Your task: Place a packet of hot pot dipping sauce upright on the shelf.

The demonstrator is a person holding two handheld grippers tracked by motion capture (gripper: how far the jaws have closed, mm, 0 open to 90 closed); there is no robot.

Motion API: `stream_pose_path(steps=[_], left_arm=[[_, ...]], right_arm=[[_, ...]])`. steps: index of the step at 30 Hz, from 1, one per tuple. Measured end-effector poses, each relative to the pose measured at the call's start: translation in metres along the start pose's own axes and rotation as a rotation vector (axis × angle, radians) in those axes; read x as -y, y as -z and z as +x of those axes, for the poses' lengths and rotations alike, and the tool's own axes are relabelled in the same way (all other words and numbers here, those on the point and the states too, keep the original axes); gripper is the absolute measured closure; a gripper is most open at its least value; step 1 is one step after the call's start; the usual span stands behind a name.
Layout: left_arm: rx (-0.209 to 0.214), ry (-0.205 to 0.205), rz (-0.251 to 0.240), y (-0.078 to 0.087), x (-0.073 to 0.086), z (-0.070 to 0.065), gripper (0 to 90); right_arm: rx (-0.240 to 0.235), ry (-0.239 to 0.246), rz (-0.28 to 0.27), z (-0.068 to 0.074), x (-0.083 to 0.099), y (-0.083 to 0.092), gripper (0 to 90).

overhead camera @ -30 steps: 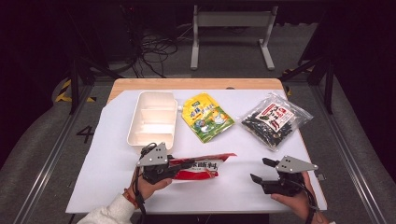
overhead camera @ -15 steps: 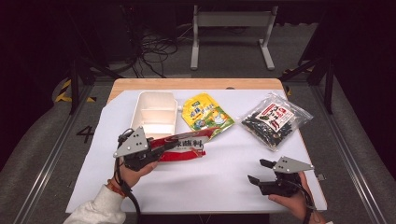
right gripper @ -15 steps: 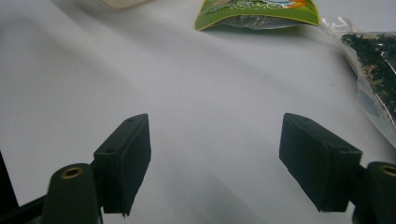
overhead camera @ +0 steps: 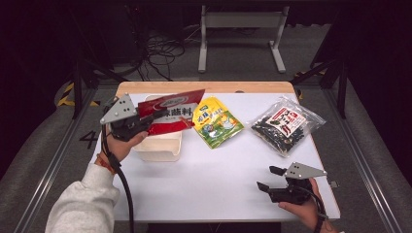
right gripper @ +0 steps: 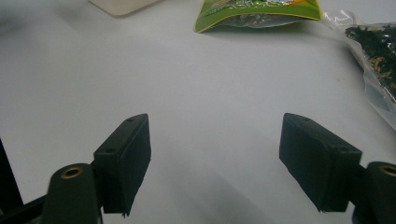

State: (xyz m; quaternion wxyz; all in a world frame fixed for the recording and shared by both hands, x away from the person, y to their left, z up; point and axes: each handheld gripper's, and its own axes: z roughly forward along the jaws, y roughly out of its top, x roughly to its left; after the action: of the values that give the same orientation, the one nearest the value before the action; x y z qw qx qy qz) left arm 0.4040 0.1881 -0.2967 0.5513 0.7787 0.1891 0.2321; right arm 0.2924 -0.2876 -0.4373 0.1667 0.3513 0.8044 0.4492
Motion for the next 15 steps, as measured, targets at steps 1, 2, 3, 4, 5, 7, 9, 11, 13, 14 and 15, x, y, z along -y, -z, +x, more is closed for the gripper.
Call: stream_pose_path(steps=[1, 2, 3, 4, 5, 7, 9, 11, 13, 14, 15], left_arm=[[-0.006, 0.002, 0.006, -0.001, 0.000, 0.006, 90.0], [-0.005, 0.009, 0.001, -0.002, 0.000, 0.014, 90.0], [-0.005, 0.009, 0.001, -0.002, 0.000, 0.014, 90.0], [-0.008, 0.011, 0.001, -0.004, 0.001, 0.019, 90.0], [-0.012, 0.012, 0.003, -0.005, 0.001, 0.024, 90.0], [-0.025, 0.020, 0.006, -0.009, 0.002, 0.035, 90.0], [-0.025, 0.015, 0.026, -0.016, 0.002, 0.045, 90.0], [-0.035, 0.003, 0.046, -0.023, 0.002, 0.052, 90.0], [-0.028, 0.009, 0.052, -0.030, 0.004, 0.059, 90.0], [-0.031, 0.007, 0.059, -0.034, 0.005, 0.062, 90.0], [-0.035, 0.002, 0.063, -0.037, 0.006, 0.065, 90.0]], right_arm=[[0.001, -0.004, 0.000, 0.000, 0.001, 0.000, 25.2], [0.003, -0.006, 0.004, 0.000, 0.001, 0.000, 25.2], [0.003, -0.006, 0.004, 0.000, 0.001, 0.000, 25.2], [-0.002, -0.014, 0.007, 0.001, 0.004, 0.000, 25.2], [-0.002, -0.014, 0.007, 0.001, 0.004, 0.000, 25.2], [0.003, -0.010, 0.015, 0.003, 0.006, 0.001, 25.2], [0.008, -0.009, 0.022, 0.004, 0.008, 0.003, 25.2], [0.029, -0.010, 0.028, 0.005, 0.012, 0.006, 25.2], [0.044, -0.025, 0.030, 0.004, 0.015, 0.009, 25.2], [0.047, -0.030, 0.031, 0.003, 0.016, 0.010, 25.2], [0.051, -0.035, 0.029, 0.003, 0.017, 0.012, 25.2]])
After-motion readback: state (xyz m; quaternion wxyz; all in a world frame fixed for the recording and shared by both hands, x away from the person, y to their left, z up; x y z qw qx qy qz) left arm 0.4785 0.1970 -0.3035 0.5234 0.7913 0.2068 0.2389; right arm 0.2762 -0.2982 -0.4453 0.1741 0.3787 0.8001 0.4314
